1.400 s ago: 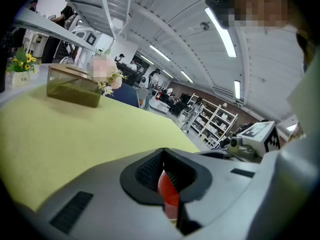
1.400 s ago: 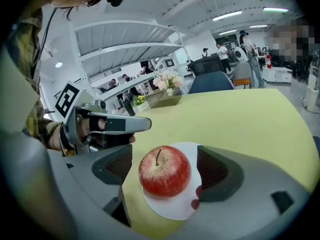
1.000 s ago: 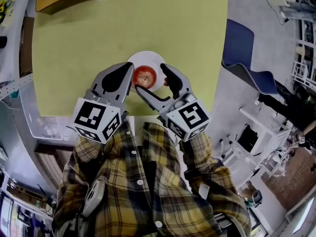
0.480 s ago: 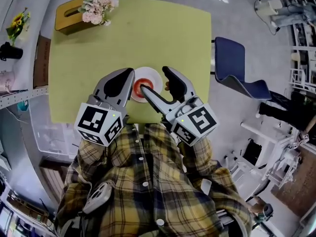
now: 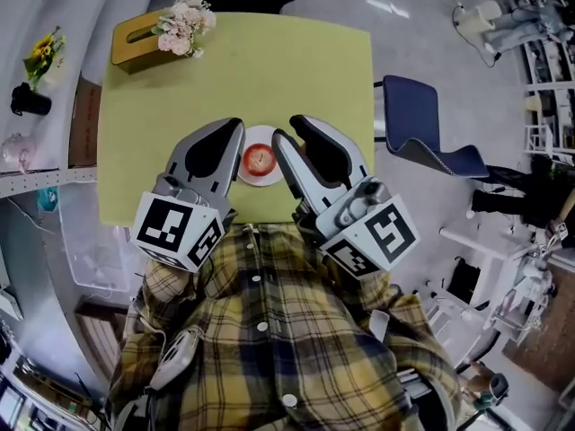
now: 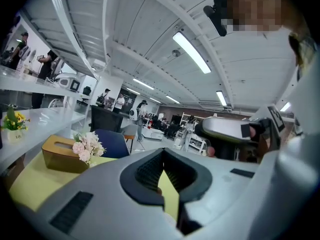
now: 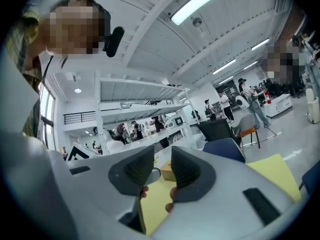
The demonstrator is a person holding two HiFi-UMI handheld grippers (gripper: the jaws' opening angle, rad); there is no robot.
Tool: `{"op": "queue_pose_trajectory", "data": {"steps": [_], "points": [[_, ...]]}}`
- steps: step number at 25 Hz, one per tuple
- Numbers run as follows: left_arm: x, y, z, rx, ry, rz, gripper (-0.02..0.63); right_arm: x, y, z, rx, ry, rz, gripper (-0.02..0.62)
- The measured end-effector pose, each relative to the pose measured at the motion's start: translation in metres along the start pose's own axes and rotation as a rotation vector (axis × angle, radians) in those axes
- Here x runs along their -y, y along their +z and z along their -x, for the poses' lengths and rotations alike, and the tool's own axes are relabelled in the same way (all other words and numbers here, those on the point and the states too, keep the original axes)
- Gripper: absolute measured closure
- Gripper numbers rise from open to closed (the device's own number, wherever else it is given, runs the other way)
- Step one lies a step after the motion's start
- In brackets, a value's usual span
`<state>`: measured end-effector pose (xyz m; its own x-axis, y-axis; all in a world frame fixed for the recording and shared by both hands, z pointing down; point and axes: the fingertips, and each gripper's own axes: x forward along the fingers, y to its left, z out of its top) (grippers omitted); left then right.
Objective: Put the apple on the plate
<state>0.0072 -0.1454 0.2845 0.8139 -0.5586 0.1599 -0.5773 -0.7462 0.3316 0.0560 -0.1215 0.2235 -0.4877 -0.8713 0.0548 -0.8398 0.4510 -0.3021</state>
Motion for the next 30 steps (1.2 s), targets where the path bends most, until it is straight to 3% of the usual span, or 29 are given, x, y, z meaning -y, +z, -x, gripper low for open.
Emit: {"op": "queue_pose_trajectory", "data": {"steps": [3,7,30], "points": [[0.008,0.008,0.003,0.018,-0.007,-0.009,0.598,-0.002,0.009,0.004,0.031,-0.021,0.002,0.559],[0.016,0.014,0.003,0.036,-0.024,-0.019,0.598,-0.001,0.014,0.007,0.038,-0.032,-0.010,0.595],[0.028,0.025,0.000,0.044,-0.067,-0.055,0.598,0.007,0.008,0.011,-0.054,-0.067,0.077,0.598]]}}
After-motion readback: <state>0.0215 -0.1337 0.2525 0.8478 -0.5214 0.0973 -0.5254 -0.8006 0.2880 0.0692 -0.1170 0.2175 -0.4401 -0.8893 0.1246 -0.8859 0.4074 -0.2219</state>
